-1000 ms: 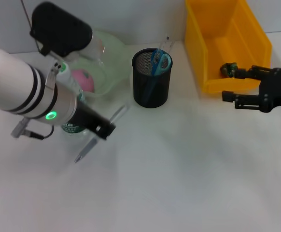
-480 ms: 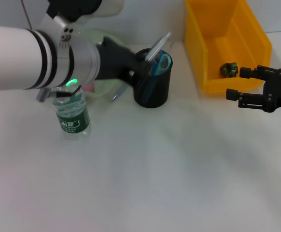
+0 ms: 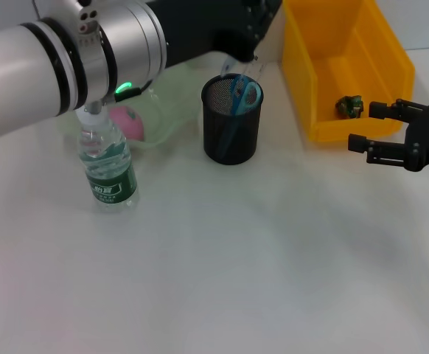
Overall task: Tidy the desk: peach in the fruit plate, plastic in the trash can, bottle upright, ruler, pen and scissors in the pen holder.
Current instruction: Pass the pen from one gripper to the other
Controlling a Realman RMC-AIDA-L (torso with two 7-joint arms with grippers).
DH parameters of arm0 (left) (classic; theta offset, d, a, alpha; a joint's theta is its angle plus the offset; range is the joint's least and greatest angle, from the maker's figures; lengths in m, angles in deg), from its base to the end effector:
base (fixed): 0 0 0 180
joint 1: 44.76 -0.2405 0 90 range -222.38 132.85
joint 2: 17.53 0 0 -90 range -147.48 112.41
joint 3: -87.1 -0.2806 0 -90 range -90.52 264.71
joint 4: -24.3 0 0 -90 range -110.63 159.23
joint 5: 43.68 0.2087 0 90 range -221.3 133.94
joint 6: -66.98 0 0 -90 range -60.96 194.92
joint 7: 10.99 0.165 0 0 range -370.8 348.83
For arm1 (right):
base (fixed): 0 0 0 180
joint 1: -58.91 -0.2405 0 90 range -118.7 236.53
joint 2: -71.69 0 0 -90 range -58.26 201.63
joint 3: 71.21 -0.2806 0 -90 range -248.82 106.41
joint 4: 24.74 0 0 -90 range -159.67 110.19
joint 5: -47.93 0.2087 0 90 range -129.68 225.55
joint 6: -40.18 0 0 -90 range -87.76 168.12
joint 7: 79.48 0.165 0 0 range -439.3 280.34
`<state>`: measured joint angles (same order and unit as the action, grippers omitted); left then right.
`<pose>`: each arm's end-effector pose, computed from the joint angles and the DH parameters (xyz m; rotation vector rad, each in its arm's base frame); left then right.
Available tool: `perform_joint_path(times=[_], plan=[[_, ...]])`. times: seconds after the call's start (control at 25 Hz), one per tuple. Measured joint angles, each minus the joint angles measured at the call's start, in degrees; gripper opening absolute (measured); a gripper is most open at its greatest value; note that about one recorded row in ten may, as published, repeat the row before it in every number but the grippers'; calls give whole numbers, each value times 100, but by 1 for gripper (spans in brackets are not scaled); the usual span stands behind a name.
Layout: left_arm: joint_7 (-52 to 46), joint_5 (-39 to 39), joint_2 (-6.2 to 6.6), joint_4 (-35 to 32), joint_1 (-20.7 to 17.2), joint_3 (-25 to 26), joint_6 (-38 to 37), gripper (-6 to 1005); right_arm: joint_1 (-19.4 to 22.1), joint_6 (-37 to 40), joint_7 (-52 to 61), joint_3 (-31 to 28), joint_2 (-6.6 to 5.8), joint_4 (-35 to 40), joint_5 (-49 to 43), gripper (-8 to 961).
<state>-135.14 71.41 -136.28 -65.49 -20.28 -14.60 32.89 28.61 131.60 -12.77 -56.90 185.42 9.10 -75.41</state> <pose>-0.0566 0.3785 -0.0472 -2.4279 -0.1404 -0.6098 0.3250 0.3556 0.0420 -2.4393 0.5223 0.6828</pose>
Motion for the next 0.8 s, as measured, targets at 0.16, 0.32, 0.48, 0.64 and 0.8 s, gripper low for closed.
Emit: perform_joint_path(times=[0.16,0.32,0.48,0.64,0.8], plan=[[1602,-1616,-8,510,-20,-38,418,154,2,1,0,32,5,0,37,817],[3651,-3606,-16,1166,34,-13,439,155,-2,2,5,33,8,0,39,817],[5499,-5215,-32,1848,195,-52,298,156,-23,-6,26,41,9,-3,39,817],[6815,-6683,-36,2589,394,-55,-187,157,-32,-4,42,45,9,-12,39,816],[8504,-8603,-35,3878,677,-102,-1389,158,-47,-13,45,46,10,-30,39,816]])
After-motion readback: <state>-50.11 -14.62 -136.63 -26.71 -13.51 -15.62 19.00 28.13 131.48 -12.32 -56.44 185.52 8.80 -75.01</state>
